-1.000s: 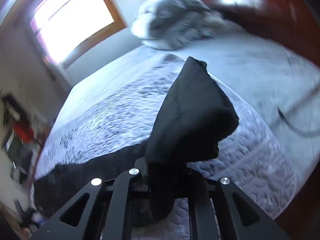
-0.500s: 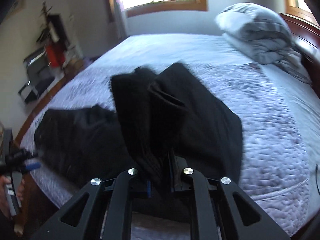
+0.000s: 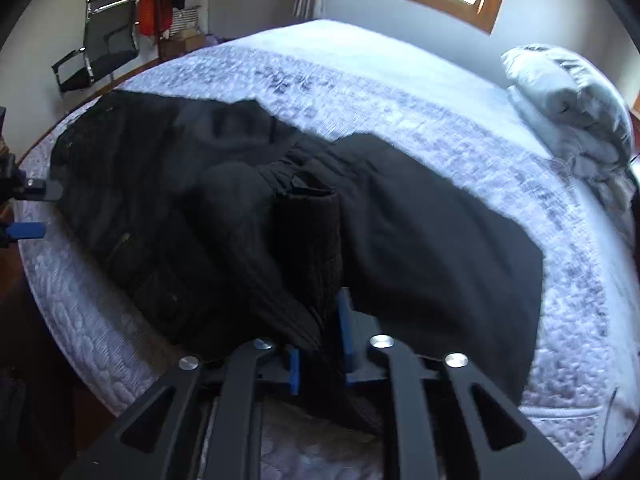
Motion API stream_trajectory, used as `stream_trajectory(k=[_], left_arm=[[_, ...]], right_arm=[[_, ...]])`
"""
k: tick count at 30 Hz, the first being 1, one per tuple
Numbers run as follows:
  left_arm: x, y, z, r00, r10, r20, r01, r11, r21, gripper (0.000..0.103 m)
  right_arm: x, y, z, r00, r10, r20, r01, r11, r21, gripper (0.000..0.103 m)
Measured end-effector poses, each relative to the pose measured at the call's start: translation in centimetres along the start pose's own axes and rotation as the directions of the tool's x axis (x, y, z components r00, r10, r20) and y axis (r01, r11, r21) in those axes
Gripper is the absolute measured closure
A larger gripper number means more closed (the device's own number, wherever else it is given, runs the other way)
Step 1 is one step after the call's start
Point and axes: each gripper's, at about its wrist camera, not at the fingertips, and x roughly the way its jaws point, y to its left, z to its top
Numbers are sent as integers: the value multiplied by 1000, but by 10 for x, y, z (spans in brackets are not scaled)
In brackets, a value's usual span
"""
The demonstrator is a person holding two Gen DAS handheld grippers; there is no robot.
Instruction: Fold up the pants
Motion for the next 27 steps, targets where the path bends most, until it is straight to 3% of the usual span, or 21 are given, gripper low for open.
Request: stream_trajectory(k=[3,5,8,11,16,19,20,22,23,25,26,27], left_arm=[[5,-1,0,1000,1,-11,-1,1000,-2,3],[6,-1,1,1000,-1,-15,1,1000,-3,3],[9,2,1,1000,-7,-19,7,1000,-15,3],[10,5,2,1000,-18,-18,17,999,-34,3],[8,9,1,999,-33,-9,32,998,-44,3],[4,10,0,1000,-23,5,23,999,-28,3],[1,11,-1,1000,-18,10,18,1000,-23,3],[-1,13,-1,1000,-14,14,14,1000,-19,3],[-2,15,-1,1000,-14,15,15,1000,-20,3],[-3,19,-1,1000,-18,16,19,999,-33,3],[-3,21,-1,1000,-20,17,21,999,-39,3],[-3,23,-1,1000,-23,18,24,999,-45,3]], right_arm=[[-1,5,-7,994,105,-31,-105,994,-18,38],[-8,3,-11,984,173,-35,-173,985,-11,35],[-21,-13,-14,962,274,-6,-273,958,91,37],[-34,-24,-12,969,244,40,-248,956,157,37],[-32,-10,1,986,161,45,-164,984,68,37],[-18,0,9,995,89,39,-90,996,26,42],[-14,1,10,996,79,31,-79,997,20,50],[-7,2,12,995,97,12,-97,995,28,58],[-3,0,13,992,126,-3,-126,991,47,74],[-3,-2,14,989,149,-3,-148,986,71,81],[-6,-2,14,986,166,2,-166,983,73,90],[-8,-2,15,984,179,6,-179,981,73,92]])
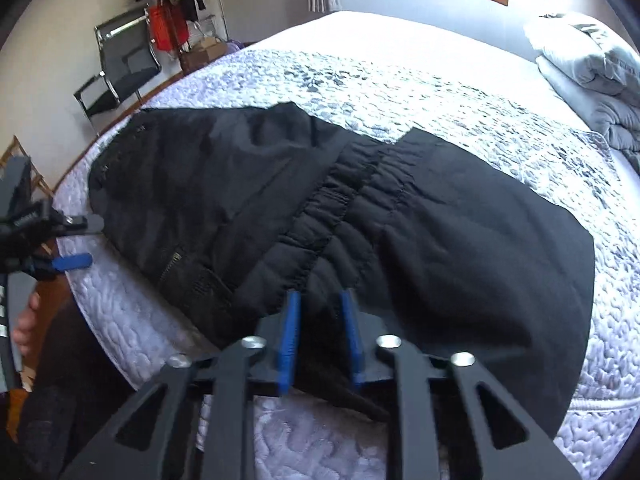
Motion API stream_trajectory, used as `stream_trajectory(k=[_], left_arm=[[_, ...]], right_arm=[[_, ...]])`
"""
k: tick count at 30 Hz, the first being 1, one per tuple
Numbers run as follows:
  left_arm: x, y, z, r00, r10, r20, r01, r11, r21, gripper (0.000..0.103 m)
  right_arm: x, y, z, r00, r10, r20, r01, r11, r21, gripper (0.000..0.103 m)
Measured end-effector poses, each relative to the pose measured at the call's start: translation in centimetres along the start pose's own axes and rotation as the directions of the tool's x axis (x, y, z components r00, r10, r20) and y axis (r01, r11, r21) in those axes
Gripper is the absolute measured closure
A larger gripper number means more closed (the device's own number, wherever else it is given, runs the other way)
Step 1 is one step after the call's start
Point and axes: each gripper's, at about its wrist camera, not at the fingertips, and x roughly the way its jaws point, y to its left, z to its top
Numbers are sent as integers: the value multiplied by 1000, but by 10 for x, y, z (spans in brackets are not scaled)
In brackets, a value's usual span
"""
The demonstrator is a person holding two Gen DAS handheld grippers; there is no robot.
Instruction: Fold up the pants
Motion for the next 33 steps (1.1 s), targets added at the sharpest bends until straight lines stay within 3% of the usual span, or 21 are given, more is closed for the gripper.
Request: stream_trajectory(k=[8,12,16,20,22,26,28,33], left_arm=[[-3,6,-2,1000,-5,6,5,1000,-8,3],[-1,3,-3,1000,0,1,0,1000,-1,3],[-1,3,-2,1000,-3,-5,3,1000,-4,3],[-2,3,0,1000,-5,-6,5,1000,-20,3],[-3,3,-1,1000,-4,-6,4,1000,-18,3],[-5,1,-1,1000,1,-9,-1,1000,-11,3],[-6,1,-1,1000,-1,-11,0,1000,-24,3],[-8,1,-1,1000,-12,-15,12,999,-46,3]], right_arm=[[-24,15,7,979,200,49,-199,980,-27,94],[6,18,-3,983,180,-29,-180,984,-16,94],[20,11,-13,978,201,-51,-200,979,35,93],[7,5,-12,972,232,-33,-230,972,55,72],[-10,-6,-12,973,230,13,-230,970,75,72],[-38,-46,-12,981,172,94,-185,970,158,72],[-46,-74,-14,989,88,120,-113,968,223,71],[-32,-126,-32,997,-43,63,19,939,343,70]])
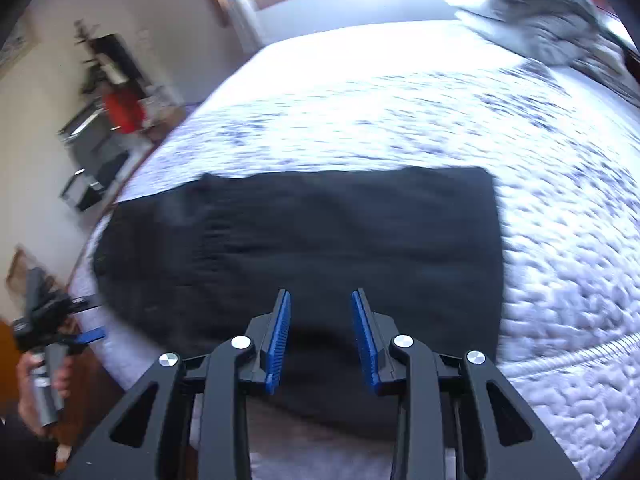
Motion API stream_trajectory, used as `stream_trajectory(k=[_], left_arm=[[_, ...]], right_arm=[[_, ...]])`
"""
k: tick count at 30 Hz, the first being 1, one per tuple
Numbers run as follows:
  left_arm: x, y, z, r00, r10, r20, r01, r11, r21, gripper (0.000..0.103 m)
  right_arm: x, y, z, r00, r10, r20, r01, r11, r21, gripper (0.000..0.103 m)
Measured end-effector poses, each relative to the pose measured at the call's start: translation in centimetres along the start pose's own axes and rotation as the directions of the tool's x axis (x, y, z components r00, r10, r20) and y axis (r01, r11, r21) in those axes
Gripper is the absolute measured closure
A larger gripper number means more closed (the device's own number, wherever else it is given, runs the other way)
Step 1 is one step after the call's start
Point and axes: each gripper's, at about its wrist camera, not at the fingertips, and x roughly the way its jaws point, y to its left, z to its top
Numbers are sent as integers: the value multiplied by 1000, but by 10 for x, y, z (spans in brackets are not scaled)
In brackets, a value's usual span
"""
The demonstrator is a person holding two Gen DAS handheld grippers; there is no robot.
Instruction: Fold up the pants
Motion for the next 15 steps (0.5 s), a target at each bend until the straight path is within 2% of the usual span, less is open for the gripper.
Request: stream_trajectory(k=[2,5,7,9,12,15], left_arm=[[-1,-1,0,1000,-4,-2,4,1000,-1,3],[1,-1,0,1000,-14,-23,14,1000,-18,3],[1,1,0,999,-32,-33,30,999,-39,3],[0,2,0,999,-43,-29,42,998,-51,3],[-7,10,6,998,-62,9,62,995,-77,3],[-12,25,14,993,-102,50,109,984,-144,3]], right_arm=[[15,-14,-6,999,-15,-29,16,999,30,71],[24,-21,-14,1000,-9,-18,9,999,43,70],[19,-21,-14,1000,24,-5,-24,998,52,62],[9,-22,-13,999,51,12,-52,995,83,46],[-8,-23,-13,997,74,38,-77,991,109,43],[-23,-27,-20,994,103,39,-108,983,151,37]])
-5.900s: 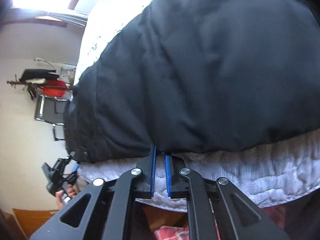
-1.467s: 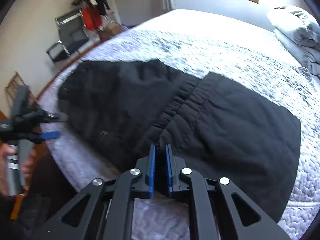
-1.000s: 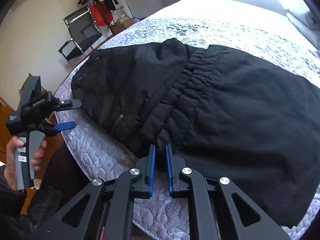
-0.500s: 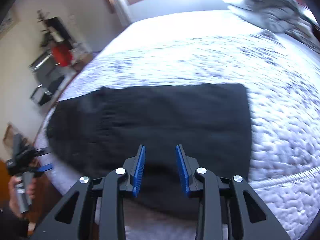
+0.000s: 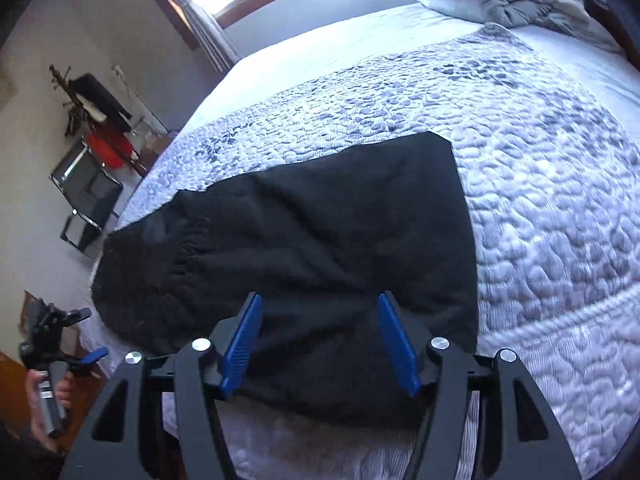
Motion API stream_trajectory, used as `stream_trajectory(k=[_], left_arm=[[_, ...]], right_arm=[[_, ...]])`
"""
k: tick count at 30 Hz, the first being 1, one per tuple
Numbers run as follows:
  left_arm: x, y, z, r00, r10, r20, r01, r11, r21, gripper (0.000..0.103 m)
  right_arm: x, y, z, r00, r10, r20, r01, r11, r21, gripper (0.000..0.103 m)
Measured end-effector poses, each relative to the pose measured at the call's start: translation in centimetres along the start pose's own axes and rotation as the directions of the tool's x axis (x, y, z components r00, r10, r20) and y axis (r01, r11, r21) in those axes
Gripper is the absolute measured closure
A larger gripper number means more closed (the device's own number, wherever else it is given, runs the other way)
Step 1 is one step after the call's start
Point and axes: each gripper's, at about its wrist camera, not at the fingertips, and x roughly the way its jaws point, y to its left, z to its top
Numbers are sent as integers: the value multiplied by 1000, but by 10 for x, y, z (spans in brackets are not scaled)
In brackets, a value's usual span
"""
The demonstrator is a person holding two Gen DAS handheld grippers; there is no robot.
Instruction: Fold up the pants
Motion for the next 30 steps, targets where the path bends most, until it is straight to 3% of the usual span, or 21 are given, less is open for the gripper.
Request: stream_trajectory(k=[2,6,9,14,16,18,20,26,30], left_arm=[[0,7,8,999,-37,4,38,998,-45,3],[1,23,22,984,-178,26,180,973,-142,4],[5,33,30,959,-278,46,282,939,-196,4],[17,56,43,925,-374,72,378,877,-298,5],[19,60,46,906,-412,93,419,850,-318,5],[18,62,49,866,-484,124,496,805,-324,5],[20,62,51,842,-523,133,536,781,-320,5],[27,66,55,832,-529,167,551,756,-353,5],[32,60,61,861,-487,147,506,786,-357,8]], right_arm=[[-6,-2,-3,1000,6,-2,-6,1000,20,33],[-14,0,-13,1000,-16,-18,16,1000,5,33],[-15,4,-18,999,-31,-25,30,999,-30,33],[-11,8,-19,998,-55,-45,53,998,-44,33],[-8,10,-19,997,-60,-55,57,997,-47,33],[-4,13,-19,995,-71,-68,67,996,-60,33],[0,16,-19,993,-86,-80,80,994,-76,33],[9,28,-19,990,-93,-102,81,990,-119,33],[13,35,-21,988,-109,-112,92,984,-151,33]])
